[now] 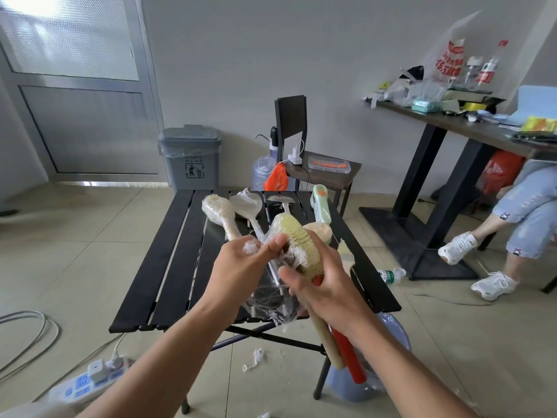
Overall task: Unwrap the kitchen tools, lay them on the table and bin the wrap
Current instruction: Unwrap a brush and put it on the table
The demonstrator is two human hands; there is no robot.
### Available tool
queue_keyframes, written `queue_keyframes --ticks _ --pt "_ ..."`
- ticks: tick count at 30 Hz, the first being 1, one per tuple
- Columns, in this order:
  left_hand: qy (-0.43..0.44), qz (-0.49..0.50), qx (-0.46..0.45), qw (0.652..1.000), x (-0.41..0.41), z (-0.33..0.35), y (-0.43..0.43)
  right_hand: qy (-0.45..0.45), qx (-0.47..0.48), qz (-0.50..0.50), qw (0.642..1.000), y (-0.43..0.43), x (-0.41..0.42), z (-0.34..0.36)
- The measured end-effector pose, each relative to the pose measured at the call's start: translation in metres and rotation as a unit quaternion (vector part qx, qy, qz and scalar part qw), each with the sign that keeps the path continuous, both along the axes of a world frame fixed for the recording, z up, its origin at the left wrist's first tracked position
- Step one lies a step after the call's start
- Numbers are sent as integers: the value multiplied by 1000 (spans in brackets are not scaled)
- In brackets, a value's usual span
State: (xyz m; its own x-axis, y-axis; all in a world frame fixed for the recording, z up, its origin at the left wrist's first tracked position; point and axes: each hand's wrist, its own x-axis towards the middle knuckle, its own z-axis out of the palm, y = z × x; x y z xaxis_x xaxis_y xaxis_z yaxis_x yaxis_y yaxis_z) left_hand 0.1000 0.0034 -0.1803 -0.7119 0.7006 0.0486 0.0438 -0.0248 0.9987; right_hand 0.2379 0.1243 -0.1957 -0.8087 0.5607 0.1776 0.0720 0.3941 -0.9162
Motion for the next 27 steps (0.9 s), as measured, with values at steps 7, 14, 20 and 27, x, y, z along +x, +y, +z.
queue_keyframes --ticks 7,14,20,27 --pt "-16 -23 12 1000 -2 3 1 19 -20 -58 998 1 -3 -6" --pt "-97 -17 94 991 -14 0 1 39 -179 -71 980 2 -1 -6" --pt "-168 -9 170 971 -26 1 -1 82 -288 -93 950 21 2 5" --pt "-235 48 192 952 -41 4 -1 119 -472 -22 873 39 2 9"
